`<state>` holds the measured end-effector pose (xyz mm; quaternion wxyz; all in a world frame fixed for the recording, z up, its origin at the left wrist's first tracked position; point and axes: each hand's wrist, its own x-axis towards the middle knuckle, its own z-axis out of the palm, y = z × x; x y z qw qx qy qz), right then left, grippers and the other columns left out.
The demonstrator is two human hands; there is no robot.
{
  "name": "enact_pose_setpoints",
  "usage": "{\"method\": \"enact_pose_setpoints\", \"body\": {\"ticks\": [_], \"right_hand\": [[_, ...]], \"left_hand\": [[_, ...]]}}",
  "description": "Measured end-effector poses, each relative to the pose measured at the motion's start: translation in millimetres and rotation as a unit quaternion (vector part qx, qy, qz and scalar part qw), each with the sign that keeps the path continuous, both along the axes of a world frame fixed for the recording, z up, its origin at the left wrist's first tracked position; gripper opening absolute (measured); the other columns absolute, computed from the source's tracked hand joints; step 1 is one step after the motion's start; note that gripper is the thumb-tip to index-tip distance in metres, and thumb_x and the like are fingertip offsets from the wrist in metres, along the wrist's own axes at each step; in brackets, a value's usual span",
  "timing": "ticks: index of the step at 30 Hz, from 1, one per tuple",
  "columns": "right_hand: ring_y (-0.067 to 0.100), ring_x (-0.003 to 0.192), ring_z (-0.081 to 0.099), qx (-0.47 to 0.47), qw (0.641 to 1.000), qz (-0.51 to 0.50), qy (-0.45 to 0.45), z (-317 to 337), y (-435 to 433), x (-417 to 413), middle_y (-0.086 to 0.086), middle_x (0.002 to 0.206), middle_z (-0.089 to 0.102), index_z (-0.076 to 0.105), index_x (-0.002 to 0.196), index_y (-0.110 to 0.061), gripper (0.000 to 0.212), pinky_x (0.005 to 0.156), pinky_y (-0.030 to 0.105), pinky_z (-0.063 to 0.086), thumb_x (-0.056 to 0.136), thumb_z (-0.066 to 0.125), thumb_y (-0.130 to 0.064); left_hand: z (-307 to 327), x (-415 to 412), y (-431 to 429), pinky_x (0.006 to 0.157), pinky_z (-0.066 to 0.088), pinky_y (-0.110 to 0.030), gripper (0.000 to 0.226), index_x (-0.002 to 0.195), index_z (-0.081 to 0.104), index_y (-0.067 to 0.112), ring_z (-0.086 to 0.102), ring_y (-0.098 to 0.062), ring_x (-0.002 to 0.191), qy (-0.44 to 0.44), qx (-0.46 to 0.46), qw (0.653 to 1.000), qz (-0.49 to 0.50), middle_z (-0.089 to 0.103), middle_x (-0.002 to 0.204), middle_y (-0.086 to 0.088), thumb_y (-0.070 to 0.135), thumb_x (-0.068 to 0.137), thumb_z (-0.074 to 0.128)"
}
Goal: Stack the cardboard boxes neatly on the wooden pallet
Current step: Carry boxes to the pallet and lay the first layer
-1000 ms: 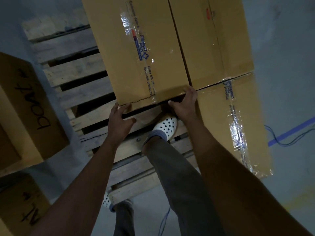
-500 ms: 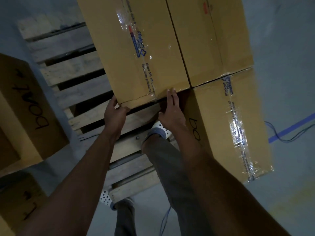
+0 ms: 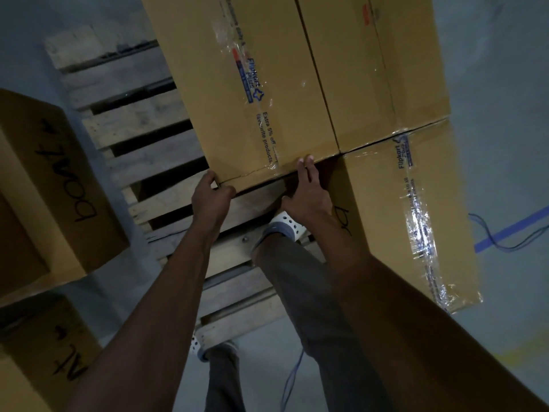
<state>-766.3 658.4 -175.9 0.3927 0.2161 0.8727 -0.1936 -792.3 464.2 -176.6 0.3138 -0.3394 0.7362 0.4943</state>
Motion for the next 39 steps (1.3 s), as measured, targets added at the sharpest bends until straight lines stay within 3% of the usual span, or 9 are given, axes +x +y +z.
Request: {"method": "enact_pose_setpoints", "body": {"ticks": [4,9,12,18,21,25,27,29,39], "right_hand": [[0.034,0.121,0.058,0.01,1.0,0.024,-0.014,0,-2,-3,-0.008,0.169,-0.02,-0.008,0.163,-0.022,0.1,0.082,0.033,0.04,0.094,0.063,-0.037],[0.034,0.116,0.061,0.036,0.998,0.021,-0.04,6,-11,-13,-0.006,0.168,-0.022,-0.009,0.162,-0.02,0.098,0.074,0.033,0.039,0.095,0.061,-0.032],[0.032,0.125,0.056,0.051,0.997,0.04,-0.048,23,-14,-20,-0.003,0.17,-0.016,-0.004,0.163,-0.018,0.085,0.076,0.034,0.041,0.102,0.053,-0.033],[0.033,0.132,0.05,0.029,0.999,0.04,0.012,79,-50,20,-0.003,0.171,-0.008,0.009,0.163,-0.015,0.076,0.088,0.036,0.042,0.101,0.051,-0.03],[0.029,0.14,0.042,0.018,0.999,0.032,0.024,111,-82,70,-0.003,0.171,-0.006,0.017,0.162,-0.016,0.075,0.099,0.039,0.043,0.099,0.055,-0.032],[0.029,0.151,0.026,-0.001,0.997,0.068,0.037,165,-132,159,0.005,0.171,-0.001,0.024,0.16,-0.011,0.07,0.105,0.042,0.042,0.1,0.053,-0.033],[0.034,0.147,0.034,-0.038,0.997,0.036,0.055,199,-157,210,0.008,0.17,0.002,0.021,0.16,-0.012,0.07,0.105,0.046,0.047,0.1,0.054,-0.031],[0.032,0.142,0.04,-0.064,0.995,0.004,0.082,231,-182,268,0.007,0.169,0.001,0.024,0.159,-0.017,0.071,0.103,0.044,0.048,0.099,0.057,-0.032],[0.027,0.151,0.019,-0.073,0.99,0.033,0.113,331,-280,476,0.001,0.169,0.004,0.032,0.156,-0.027,0.065,0.117,0.046,0.029,0.097,0.057,-0.039]], "left_hand": [[-3,0,1,0.087,0.049,-0.031,0.06,0.145,0.05,0.016,0.056,-0.018,0.104,0.014,-0.03,0.999,-0.024,0.056,0.126,0.007,0.006,0.087,0.058],[0,-2,-1,0.092,0.047,-0.035,0.062,0.15,0.043,0.011,0.054,-0.021,0.113,0.004,-0.032,0.998,-0.062,0.054,0.141,-0.007,0.011,0.09,0.06],[8,-8,-7,0.099,0.043,-0.032,0.086,0.161,0.026,0.016,0.047,-0.026,0.135,-0.039,-0.001,0.997,-0.063,0.038,0.16,-0.005,0.021,0.086,0.066],[49,23,-13,0.093,0.039,-0.026,0.071,0.158,0.035,0.023,0.046,-0.013,0.122,0.02,0.054,0.998,-0.025,0.047,0.137,0.01,0.01,0.094,0.064],[95,80,-15,0.093,0.044,-0.027,0.071,0.158,0.034,0.024,0.049,-0.016,0.124,0.044,0.063,0.997,-0.015,0.048,0.139,0.008,0.008,0.095,0.063],[149,184,-55,0.115,0.043,-0.042,0.08,0.159,0.033,0.027,0.041,-0.022,0.144,0.046,0.043,0.997,-0.038,0.038,0.162,0.0,0.014,0.09,0.072],[176,237,-88,0.113,0.045,-0.045,0.084,0.158,0.035,0.027,0.045,-0.021,0.14,0.038,0.044,0.998,-0.038,0.042,0.159,0.001,0.018,0.085,0.074],[203,284,-118,0.11,0.047,-0.042,0.082,0.157,0.036,0.024,0.052,-0.018,0.132,0.047,0.037,0.997,-0.039,0.047,0.151,0.006,0.018,0.086,0.075],[307,458,-208,0.104,0.038,-0.025,0.063,0.15,0.048,0.019,0.045,-0.023,0.139,0.095,-0.012,0.995,-0.02,0.047,0.154,-0.004,0.009,0.092,0.071]]}}
